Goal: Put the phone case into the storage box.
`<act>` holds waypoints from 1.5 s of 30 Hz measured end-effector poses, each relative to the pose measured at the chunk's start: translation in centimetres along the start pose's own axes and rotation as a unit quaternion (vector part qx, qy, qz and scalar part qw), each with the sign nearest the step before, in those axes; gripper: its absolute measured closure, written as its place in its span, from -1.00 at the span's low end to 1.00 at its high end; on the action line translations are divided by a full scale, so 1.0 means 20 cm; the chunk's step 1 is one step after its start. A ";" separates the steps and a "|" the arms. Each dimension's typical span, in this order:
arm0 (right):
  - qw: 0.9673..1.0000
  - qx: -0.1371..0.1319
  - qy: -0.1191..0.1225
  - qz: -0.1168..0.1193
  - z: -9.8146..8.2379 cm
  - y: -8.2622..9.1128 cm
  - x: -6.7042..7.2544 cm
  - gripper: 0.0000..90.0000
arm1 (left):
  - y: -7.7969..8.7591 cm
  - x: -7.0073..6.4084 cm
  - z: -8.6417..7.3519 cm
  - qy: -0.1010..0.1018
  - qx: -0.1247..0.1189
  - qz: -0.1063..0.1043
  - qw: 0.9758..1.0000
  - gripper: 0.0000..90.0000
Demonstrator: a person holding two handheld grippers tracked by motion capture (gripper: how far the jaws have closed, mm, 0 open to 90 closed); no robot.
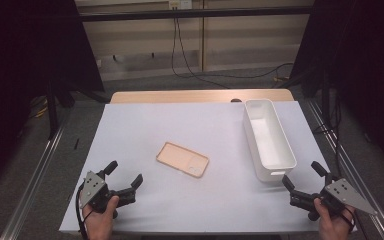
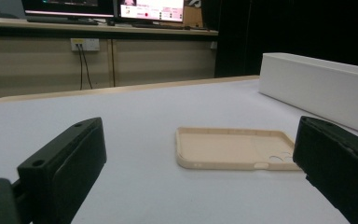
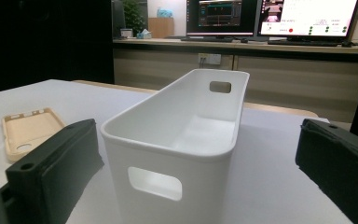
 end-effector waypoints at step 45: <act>1.000 0.009 -0.014 0.013 -0.01 0.00 0.01 -1.00 | -0.21 -0.12 0.02 0.003 0.028 -0.094 0.995 -0.91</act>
Point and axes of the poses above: each handheld gripper's, and its own axes: y roughly backward along the jaws, z roughly out of its top, x roughly to its left, the point moved 1 cm from there along -y, roughly forward along the jaws
